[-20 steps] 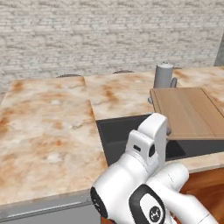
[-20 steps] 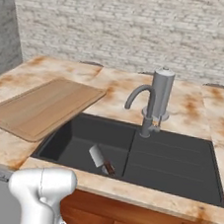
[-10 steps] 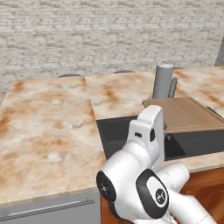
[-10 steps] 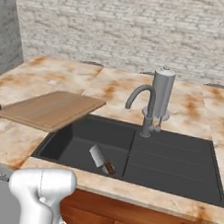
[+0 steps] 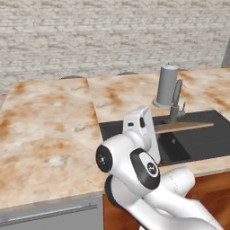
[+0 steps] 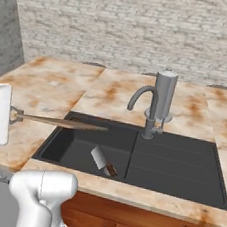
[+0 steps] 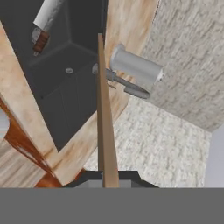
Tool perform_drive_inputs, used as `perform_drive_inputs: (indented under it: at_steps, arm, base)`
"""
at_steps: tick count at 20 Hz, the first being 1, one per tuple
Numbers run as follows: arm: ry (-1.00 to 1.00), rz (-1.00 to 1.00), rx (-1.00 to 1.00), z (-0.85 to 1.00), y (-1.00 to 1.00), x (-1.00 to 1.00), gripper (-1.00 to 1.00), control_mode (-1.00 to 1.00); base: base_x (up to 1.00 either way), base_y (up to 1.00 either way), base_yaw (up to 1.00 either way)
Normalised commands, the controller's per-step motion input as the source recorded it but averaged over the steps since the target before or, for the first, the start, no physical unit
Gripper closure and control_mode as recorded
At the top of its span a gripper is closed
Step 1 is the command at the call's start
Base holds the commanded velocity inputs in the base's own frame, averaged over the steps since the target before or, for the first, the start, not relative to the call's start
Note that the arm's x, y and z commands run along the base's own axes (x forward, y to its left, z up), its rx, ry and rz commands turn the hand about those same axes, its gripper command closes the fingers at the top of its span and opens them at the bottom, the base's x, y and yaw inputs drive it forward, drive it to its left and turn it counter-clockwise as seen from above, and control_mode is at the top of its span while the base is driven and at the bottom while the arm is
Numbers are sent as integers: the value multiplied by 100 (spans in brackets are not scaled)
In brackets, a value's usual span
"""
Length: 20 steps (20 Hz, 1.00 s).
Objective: Move the cutting board and knife to the sink. Then move spray from the cabinet to the counter.
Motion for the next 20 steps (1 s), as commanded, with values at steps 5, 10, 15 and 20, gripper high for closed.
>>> perform_drive_inputs:
  at_steps: [5,10,15,20]
  arm:
    - [6,0,0,-30,0,92,100,-100]
    - [7,0,0,-22,-1,93,100,-100]
    - [23,3,1,-28,-7,45,100,-100]
    - [22,3,4,-32,-5,23,100,-100]
  base:
    - [0,0,0]
    - [0,0,0]
    - [0,0,0]
    - [0,0,0]
